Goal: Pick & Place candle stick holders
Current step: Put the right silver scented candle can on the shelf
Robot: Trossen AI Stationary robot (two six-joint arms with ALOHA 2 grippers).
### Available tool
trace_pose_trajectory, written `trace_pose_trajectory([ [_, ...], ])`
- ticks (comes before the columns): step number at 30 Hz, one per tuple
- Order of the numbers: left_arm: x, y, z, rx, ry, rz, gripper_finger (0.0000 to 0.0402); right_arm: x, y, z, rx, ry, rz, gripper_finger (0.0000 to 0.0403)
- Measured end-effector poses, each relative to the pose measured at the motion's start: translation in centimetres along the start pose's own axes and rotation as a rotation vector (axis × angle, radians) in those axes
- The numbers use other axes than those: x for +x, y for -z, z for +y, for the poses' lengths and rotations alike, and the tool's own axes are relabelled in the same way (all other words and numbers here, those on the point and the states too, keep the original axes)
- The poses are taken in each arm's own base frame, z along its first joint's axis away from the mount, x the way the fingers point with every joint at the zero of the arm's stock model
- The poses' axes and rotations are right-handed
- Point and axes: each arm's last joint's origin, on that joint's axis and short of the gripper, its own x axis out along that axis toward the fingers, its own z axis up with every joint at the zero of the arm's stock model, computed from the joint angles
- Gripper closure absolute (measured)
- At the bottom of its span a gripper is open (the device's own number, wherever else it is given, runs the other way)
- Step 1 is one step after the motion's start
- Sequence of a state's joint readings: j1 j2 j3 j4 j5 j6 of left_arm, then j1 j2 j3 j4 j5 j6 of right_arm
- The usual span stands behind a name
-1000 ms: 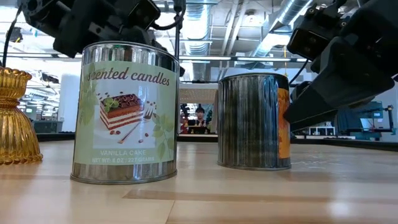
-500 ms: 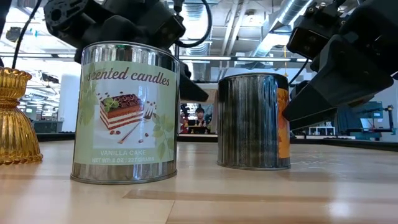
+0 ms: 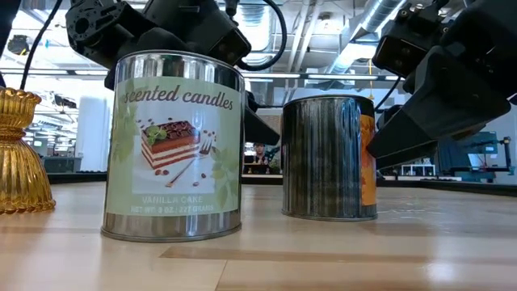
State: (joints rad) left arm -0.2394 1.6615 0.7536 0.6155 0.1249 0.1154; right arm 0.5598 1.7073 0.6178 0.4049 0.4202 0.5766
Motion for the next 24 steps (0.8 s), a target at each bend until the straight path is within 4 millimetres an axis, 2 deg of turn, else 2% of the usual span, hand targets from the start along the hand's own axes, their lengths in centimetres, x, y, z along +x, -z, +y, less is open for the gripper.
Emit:
trace_pose_trajectory([
  [24,-0.03,-0.25,-0.08,0.003,0.035,-0.029,0.0398,0.2,-0.43,-0.33,0.019,0.001,-0.017,0.0092],
])
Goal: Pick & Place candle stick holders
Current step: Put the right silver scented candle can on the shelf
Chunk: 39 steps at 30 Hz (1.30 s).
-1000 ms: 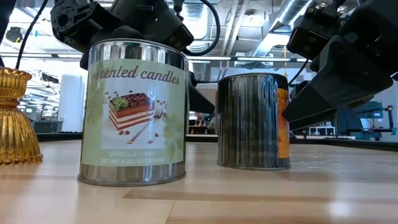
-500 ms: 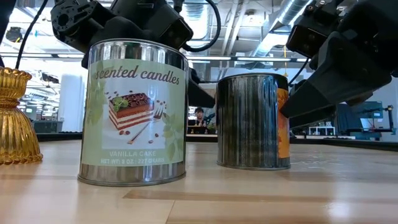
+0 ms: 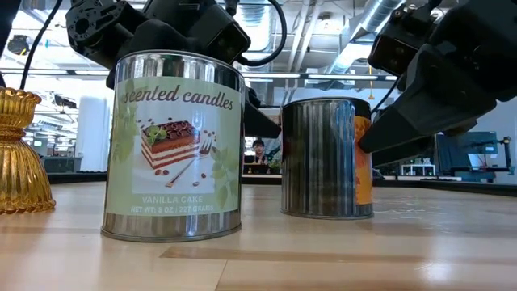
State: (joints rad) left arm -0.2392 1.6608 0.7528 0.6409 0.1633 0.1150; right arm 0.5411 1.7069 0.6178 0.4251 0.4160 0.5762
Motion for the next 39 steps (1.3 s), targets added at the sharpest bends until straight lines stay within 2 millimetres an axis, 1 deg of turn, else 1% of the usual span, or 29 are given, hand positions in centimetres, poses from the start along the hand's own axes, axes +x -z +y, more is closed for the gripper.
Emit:
trace_pose_trajectory([
  [5,0.0,0.0,0.0,0.0,0.002,-0.002,0.0397,0.0,-0.1,0.0,0.003,-0.002,-0.006,0.0091],
  [8,0.0,0.0,0.0,0.0,0.002,-0.002,0.0398,0.0,-0.2,0.1,0.008,-0.009,-0.016,0.0083],
  [17,0.0,-0.1,0.0,0.002,-0.003,-0.011,0.0398,0.0,-0.3,0.1,0.016,-0.012,-0.034,0.0015],
  [19,0.0,-0.1,0.0,0.002,-0.002,-0.011,0.0398,0.0,-0.3,0.1,0.013,-0.012,-0.035,0.0006],
  [28,0.0,-0.1,0.0,0.002,-0.002,-0.012,0.0398,0.3,-0.9,-0.1,0.036,-0.064,-0.046,0.0012],
  [33,0.0,-0.1,0.0,0.002,-0.001,-0.012,0.0397,1.6,-0.1,-0.5,0.039,-0.062,-0.032,0.0007],
  [39,0.0,0.0,-0.1,0.001,0.025,-0.006,0.0397,2.8,0.6,-0.4,0.032,-0.097,-0.08,0.0009],
])
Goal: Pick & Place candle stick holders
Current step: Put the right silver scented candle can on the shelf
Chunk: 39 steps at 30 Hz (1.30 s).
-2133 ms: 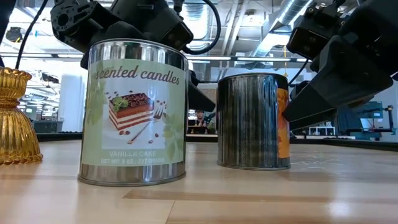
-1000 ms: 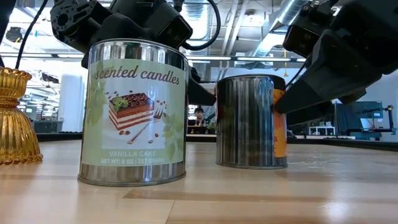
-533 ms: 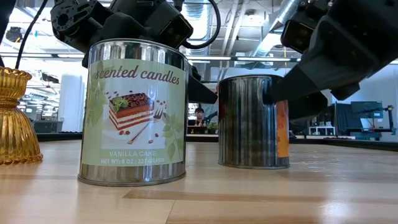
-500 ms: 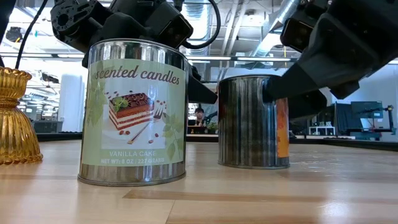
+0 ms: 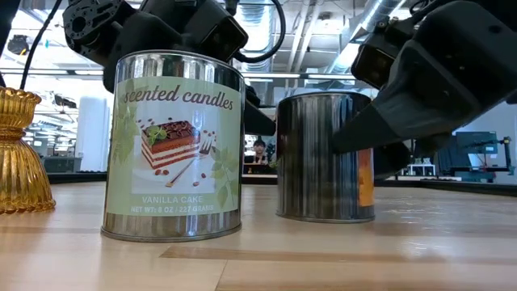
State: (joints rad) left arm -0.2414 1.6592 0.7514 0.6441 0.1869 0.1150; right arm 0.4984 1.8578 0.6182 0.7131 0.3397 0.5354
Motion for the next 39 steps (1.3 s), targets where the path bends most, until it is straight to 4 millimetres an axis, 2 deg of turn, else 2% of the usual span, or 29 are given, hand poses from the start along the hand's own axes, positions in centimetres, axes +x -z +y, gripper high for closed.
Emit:
trace_pose_trajectory([
  [6,0.0,-0.2,0.2,0.003,-0.008,-0.018,0.0398,0.8,-0.3,0.8,-0.04,-0.096,0.013,0.0013],
  [14,0.0,-0.2,0.3,0.001,-0.011,-0.015,0.0397,1.2,-1.0,1.1,-0.083,-0.111,0.008,0.0017],
  [23,0.0,-0.2,0.3,0.001,-0.012,-0.013,0.0397,1.1,-0.8,1.2,-0.092,-0.103,0.028,0.0055],
  [29,-0.1,-0.1,0.6,0.0,-0.118,0.0,0.0397,1.0,-0.6,1.4,-0.095,-0.11,0.03,0.0052],
  [39,-0.3,0.1,1.7,-0.009,-0.197,0.013,0.0396,1.0,-0.6,1.6,-0.096,-0.116,0.031,0.006],
])
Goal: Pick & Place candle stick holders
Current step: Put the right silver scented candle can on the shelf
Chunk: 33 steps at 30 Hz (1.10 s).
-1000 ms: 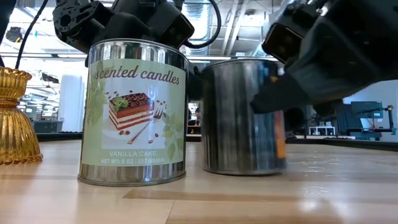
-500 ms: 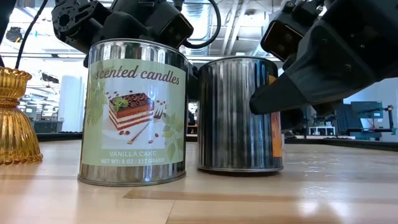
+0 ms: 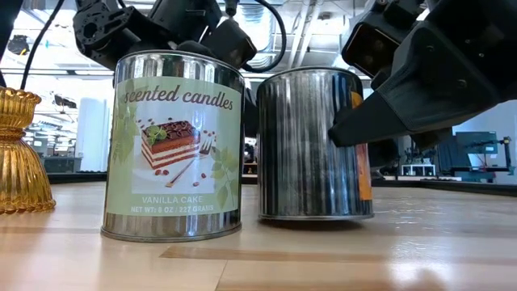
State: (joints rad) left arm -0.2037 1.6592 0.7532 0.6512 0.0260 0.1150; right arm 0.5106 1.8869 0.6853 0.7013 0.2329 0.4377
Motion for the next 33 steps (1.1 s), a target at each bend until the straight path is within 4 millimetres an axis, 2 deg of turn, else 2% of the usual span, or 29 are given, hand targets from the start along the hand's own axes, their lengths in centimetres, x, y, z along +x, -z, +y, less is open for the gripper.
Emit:
trace_pose_trajectory([
  [8,0.0,0.1,0.1,-0.001,-0.003,0.009,0.0396,0.0,-0.1,0.0,0.0,-0.004,0.001,0.0063],
  [21,0.0,0.6,0.4,0.001,-0.108,0.068,0.0396,-0.1,-0.2,0.1,0.002,-0.013,-0.002,0.0065],
  [33,-1.1,-0.5,0.4,0.001,-0.106,0.076,0.0396,-0.1,-0.3,0.1,0.001,-0.012,-0.012,0.0076],
])
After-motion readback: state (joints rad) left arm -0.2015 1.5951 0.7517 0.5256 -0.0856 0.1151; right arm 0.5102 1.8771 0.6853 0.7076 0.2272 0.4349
